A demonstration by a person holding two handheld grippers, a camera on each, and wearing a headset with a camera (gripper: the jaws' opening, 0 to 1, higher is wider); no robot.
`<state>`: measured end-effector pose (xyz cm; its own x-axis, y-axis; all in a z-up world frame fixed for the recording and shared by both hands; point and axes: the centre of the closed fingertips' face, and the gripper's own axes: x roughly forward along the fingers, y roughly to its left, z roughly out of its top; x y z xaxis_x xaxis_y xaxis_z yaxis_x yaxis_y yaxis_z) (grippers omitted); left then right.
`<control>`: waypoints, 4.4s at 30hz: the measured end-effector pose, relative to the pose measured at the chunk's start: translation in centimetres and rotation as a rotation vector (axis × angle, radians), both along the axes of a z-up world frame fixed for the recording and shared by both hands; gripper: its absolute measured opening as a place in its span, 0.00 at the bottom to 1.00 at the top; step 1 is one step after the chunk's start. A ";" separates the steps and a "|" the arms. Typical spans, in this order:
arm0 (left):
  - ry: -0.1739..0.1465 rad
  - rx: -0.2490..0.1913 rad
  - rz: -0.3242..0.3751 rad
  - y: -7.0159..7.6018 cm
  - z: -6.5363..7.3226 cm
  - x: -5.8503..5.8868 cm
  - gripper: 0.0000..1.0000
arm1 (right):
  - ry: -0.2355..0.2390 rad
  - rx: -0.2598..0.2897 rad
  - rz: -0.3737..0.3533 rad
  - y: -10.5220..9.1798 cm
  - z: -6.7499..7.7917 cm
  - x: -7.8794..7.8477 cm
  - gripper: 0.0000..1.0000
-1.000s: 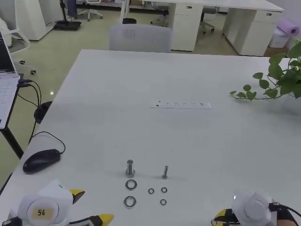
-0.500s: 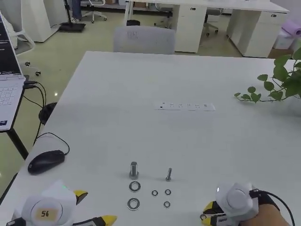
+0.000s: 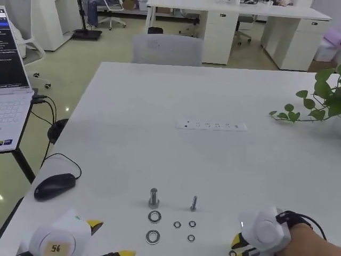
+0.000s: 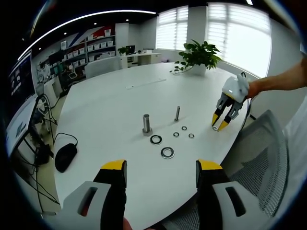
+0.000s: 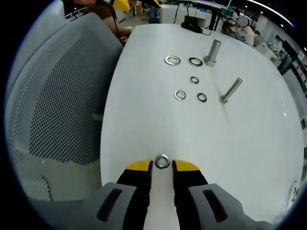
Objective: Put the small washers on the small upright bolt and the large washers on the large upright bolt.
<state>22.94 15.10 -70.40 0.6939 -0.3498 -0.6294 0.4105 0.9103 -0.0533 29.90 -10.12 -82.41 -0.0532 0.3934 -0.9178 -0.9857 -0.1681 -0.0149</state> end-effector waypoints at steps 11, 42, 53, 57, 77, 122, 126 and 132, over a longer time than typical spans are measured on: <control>-0.006 -0.006 -0.009 -0.7 0.1 0.3 0.58 | 0.016 0.073 -0.128 0.2 0.0 0.3 0.14; 0.007 -0.013 0.042 1.2 -0.3 0.0 0.58 | -0.060 0.246 -0.278 7.1 6.2 7.3 0.13; 0.008 -0.018 0.039 1.1 -0.3 0.2 0.58 | -0.091 0.264 -0.243 10.5 7.9 9.8 0.13; 0.008 -0.018 0.042 1.3 -0.3 0.3 0.58 | -0.087 0.242 -0.216 11.1 7.4 10.0 0.13; 0.009 -0.020 0.040 1.5 -0.4 0.6 0.58 | -0.088 0.178 -0.174 11.3 6.4 9.9 0.13; 0.017 -0.024 0.053 1.8 -0.7 0.1 0.58 | -0.126 0.046 -0.064 11.7 5.1 9.7 0.13; 0.019 -0.025 0.052 1.8 -0.7 0.1 0.58 | -0.121 0.028 -0.065 11.6 4.4 9.7 0.13; 0.021 -0.027 0.053 1.8 -0.8 0.1 0.58 | -0.104 0.011 -0.074 11.7 3.3 9.9 0.14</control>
<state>23.01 16.93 -71.16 0.6989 -0.3295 -0.6348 0.3600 0.9290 -0.0858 39.76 1.55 -79.10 0.0715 0.4028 -0.9125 -0.9885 -0.0939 -0.1189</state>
